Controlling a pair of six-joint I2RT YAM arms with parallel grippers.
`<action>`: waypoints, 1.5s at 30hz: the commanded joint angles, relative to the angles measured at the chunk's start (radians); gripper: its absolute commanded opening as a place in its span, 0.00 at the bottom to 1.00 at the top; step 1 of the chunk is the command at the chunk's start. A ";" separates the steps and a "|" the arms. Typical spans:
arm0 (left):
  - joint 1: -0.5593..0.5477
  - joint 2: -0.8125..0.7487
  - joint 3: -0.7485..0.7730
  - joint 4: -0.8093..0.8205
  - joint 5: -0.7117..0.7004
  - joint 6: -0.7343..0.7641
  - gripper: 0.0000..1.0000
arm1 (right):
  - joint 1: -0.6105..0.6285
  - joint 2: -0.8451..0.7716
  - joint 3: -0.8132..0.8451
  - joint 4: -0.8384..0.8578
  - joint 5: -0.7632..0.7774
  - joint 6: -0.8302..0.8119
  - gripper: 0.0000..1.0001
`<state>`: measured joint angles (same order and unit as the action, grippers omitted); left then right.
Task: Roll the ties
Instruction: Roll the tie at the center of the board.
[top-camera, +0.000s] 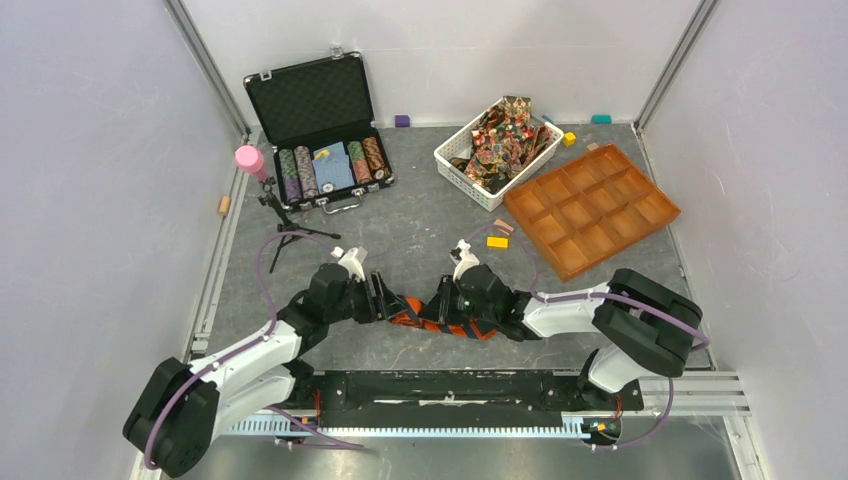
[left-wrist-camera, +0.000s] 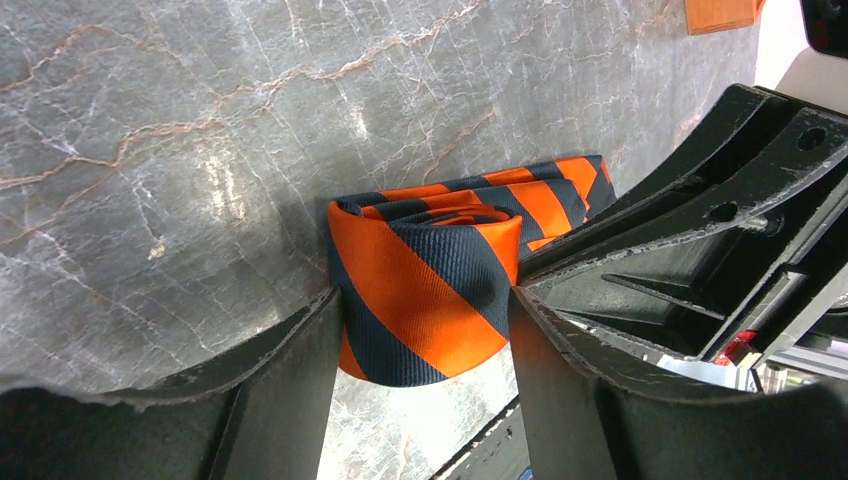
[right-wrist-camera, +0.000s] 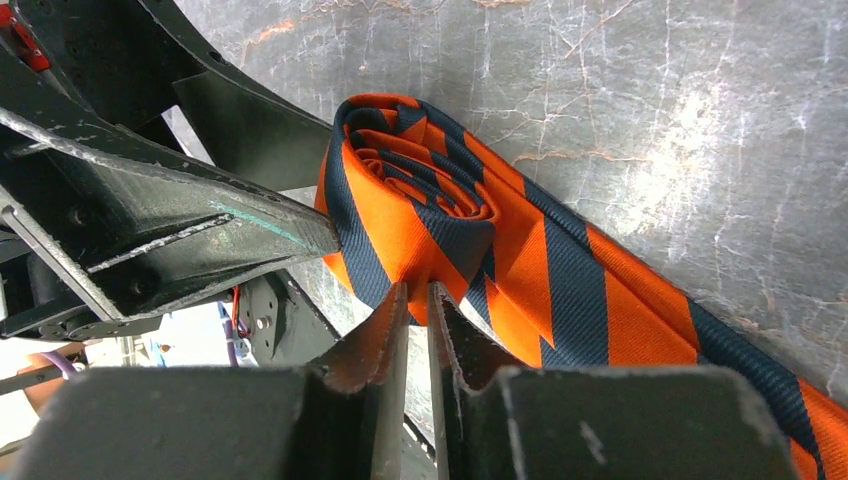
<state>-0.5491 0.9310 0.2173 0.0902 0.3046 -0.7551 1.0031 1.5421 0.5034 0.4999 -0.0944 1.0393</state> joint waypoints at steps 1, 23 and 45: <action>-0.009 0.020 -0.015 0.073 0.060 -0.034 0.67 | -0.003 0.016 0.000 0.033 0.010 -0.003 0.17; -0.023 0.030 -0.021 0.051 0.061 -0.024 0.72 | -0.003 0.020 -0.040 0.006 0.061 -0.014 0.15; -0.040 0.065 -0.041 0.051 0.005 -0.027 0.74 | -0.004 0.044 -0.014 -0.003 0.053 -0.039 0.15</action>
<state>-0.5804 0.9813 0.1913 0.1387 0.3408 -0.7601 1.0012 1.5818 0.4679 0.4881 -0.0551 1.0203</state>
